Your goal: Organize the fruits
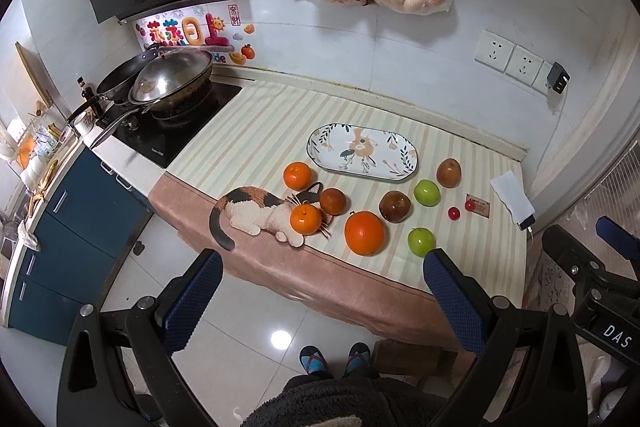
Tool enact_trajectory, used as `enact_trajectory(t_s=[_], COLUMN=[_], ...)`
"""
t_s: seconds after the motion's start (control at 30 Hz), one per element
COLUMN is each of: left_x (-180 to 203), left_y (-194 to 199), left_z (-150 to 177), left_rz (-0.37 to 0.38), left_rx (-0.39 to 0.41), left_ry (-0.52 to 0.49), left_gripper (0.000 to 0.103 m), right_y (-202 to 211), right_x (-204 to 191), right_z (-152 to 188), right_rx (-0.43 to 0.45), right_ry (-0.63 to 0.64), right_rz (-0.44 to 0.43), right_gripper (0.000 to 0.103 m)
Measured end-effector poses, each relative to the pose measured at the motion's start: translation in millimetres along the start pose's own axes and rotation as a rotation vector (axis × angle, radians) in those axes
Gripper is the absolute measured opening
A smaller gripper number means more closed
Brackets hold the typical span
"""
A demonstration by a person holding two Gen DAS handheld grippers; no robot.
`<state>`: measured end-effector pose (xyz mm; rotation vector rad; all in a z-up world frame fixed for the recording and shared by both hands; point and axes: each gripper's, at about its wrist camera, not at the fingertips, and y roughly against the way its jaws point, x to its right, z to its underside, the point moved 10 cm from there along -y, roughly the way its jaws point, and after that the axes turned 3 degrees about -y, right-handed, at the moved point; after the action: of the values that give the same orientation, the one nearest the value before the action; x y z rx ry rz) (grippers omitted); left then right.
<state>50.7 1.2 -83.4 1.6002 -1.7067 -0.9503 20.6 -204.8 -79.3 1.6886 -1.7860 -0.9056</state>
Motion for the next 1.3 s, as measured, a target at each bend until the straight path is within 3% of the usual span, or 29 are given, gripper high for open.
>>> enact_trajectory(t_s=[1.3], left_x=[0.6], left_y=[0.6], left_z=[0.1], left_rz=[0.003], left_rx=[-0.001], left_ry=[0.004], left_gripper=[0.103], right_y=[4.0], right_x=[-8.2], right_z=[2.4], right_rx=[-0.003], right_ry=[0.003], right_rz=[0.002], right_gripper=[0.103])
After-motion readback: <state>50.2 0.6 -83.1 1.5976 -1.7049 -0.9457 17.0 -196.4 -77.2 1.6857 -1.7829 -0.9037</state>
